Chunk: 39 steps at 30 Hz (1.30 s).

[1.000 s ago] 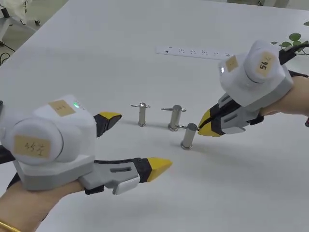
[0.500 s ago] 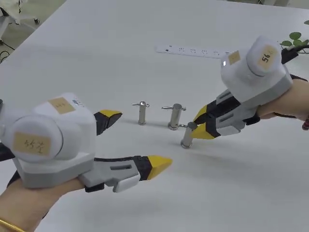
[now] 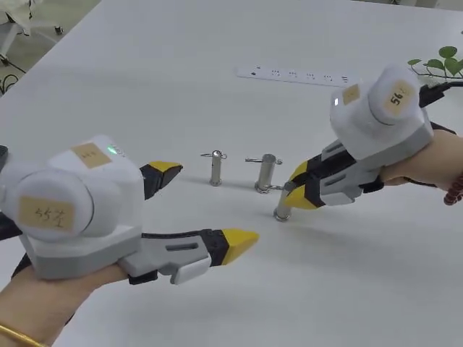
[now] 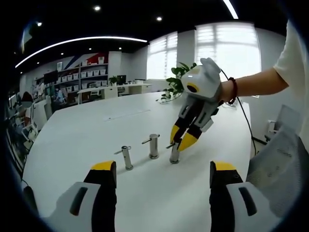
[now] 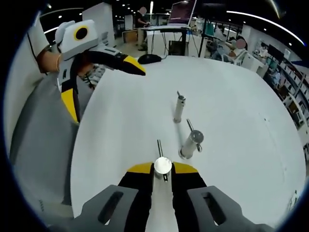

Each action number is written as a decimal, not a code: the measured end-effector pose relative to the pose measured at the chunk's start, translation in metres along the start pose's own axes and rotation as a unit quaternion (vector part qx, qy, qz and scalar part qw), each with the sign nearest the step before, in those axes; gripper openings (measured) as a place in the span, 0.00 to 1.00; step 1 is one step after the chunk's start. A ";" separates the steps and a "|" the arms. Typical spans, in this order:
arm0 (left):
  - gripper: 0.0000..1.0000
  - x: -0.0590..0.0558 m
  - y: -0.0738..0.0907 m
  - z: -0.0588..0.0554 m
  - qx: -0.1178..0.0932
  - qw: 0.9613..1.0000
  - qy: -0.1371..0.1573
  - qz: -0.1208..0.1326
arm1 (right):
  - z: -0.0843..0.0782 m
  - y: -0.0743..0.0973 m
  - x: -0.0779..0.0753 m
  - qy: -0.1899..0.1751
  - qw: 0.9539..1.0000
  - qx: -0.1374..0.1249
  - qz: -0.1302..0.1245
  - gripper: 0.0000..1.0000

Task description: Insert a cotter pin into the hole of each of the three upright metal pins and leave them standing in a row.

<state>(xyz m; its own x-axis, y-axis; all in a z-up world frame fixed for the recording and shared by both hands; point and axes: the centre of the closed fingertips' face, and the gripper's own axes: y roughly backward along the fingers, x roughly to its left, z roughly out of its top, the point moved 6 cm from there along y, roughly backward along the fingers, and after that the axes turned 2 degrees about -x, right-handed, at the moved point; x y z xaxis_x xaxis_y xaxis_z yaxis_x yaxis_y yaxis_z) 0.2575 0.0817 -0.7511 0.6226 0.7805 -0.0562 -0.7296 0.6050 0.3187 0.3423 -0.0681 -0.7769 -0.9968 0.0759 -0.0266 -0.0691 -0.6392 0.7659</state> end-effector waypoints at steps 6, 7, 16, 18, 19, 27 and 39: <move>0.79 0.000 0.000 0.000 0.001 1.000 0.001 0.001 | -0.002 0.001 0.000 -0.019 1.000 -0.016 -0.004 0.14; 0.79 0.000 0.000 0.000 0.001 1.000 0.001 0.001 | -0.002 0.001 0.000 -0.022 1.000 -0.017 -0.006 0.14; 0.79 0.001 -0.001 -0.002 0.003 1.000 0.004 0.002 | -0.002 0.002 -0.001 -0.027 0.999 -0.021 -0.008 0.14; 0.79 0.001 -0.001 -0.002 0.003 1.000 0.003 0.002 | -0.003 0.003 -0.002 -0.028 0.999 -0.020 -0.011 0.14; 0.79 0.001 0.000 -0.002 0.003 1.000 0.004 0.002 | -0.003 0.004 -0.003 -0.027 0.999 -0.021 -0.013 0.14; 0.79 0.002 -0.001 -0.002 0.001 1.000 0.000 0.006 | -0.009 0.012 -0.014 -0.037 0.999 -0.019 -0.024 0.14; 0.79 0.003 -0.001 -0.002 0.000 1.000 0.002 0.009 | -0.019 0.027 -0.031 -0.046 0.998 -0.013 -0.041 0.14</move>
<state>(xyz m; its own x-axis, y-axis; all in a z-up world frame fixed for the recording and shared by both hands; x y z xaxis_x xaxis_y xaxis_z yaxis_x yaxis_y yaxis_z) 0.2594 0.0839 -0.7535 0.6084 0.7917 -0.0552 -0.7402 0.5911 0.3204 0.3707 -0.1023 -0.7670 -0.9797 0.1985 -0.0283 -0.1527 -0.6473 0.7468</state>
